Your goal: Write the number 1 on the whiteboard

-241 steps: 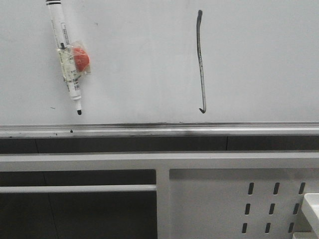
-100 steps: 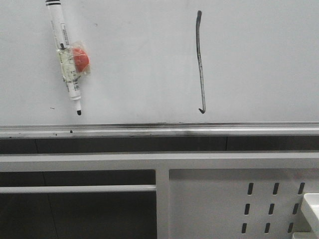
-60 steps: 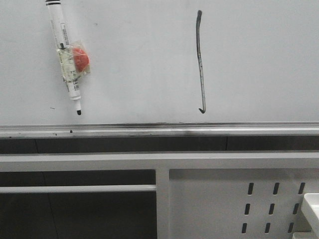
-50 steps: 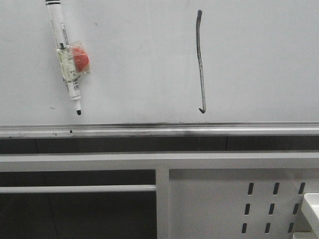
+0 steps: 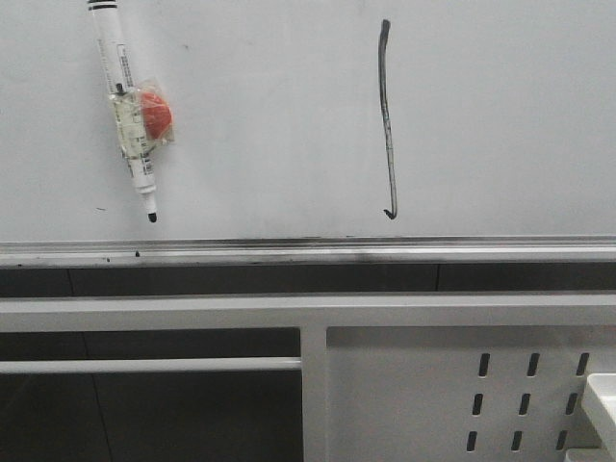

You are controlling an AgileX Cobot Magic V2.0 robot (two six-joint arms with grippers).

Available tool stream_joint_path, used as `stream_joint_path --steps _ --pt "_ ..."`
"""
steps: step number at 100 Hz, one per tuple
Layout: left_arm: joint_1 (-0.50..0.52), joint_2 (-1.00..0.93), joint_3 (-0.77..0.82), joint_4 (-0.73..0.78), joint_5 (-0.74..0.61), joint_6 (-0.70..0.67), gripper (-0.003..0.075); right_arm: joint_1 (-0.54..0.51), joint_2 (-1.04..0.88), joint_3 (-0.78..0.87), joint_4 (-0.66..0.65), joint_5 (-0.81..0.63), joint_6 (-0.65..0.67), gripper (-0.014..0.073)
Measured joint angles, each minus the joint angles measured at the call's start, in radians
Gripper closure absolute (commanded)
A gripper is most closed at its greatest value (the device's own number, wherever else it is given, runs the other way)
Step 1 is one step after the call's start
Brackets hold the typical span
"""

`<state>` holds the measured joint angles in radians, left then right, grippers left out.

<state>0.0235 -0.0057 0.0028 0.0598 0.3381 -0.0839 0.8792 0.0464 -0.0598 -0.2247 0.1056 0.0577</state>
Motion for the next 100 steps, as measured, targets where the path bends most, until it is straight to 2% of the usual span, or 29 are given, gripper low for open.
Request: stream_joint_path --steps 15,22,33,44,54,82,89,100 --pt "0.0 0.0 0.0 0.0 0.0 0.0 0.074 0.0 0.0 0.028 0.012 -0.023 0.0 0.0663" --pt "0.0 0.0 0.0 0.0 0.0 0.0 0.074 0.0 0.0 0.067 0.043 -0.064 0.0 0.0663" --pt "0.0 0.0 0.0 0.0 0.0 0.0 0.074 -0.007 0.0 0.068 0.094 -0.046 0.0 0.0663" --pt "0.0 0.0 0.0 0.0 0.0 0.0 0.074 -0.061 -0.002 0.068 0.148 -0.042 0.0 0.0663" --pt "0.0 0.0 0.0 0.0 0.0 0.0 0.074 -0.184 -0.013 0.068 0.171 -0.013 0.0 0.0663" --pt "0.0 0.0 0.0 0.0 0.0 0.0 0.074 -0.707 -0.047 0.068 0.182 0.136 0.0 0.0663" --pt "0.0 0.0 0.0 0.0 0.0 0.0 0.074 -0.796 -0.053 0.068 0.182 0.186 -0.014 0.0663" --pt "0.0 0.0 0.0 0.0 0.0 0.0 0.074 -0.879 -0.053 0.068 0.182 0.214 -0.023 0.0663"
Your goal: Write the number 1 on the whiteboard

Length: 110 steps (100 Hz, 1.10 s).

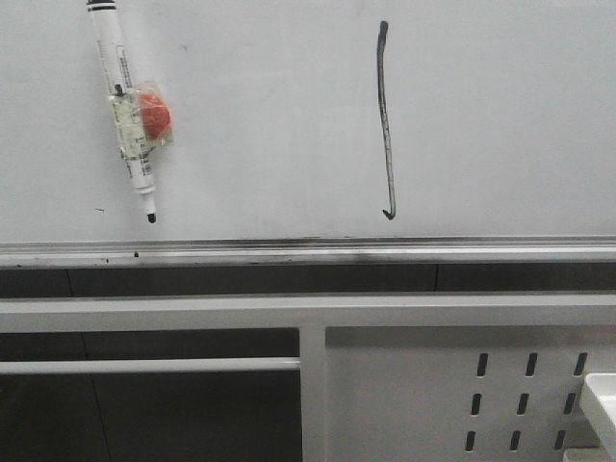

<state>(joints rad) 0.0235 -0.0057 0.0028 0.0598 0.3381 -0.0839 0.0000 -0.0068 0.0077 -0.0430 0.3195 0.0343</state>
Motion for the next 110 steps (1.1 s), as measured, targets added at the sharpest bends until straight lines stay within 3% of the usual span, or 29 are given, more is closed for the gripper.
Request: stream_joint_path --steps 43,110 --pt "0.0 0.0 0.0 0.0 0.0 0.0 0.074 -0.183 0.0 0.0 0.0 0.008 -0.004 0.0663" --pt "0.0 0.0 0.0 0.0 0.0 0.0 0.074 -0.197 0.0 0.0 0.0 0.008 -0.004 0.0663"
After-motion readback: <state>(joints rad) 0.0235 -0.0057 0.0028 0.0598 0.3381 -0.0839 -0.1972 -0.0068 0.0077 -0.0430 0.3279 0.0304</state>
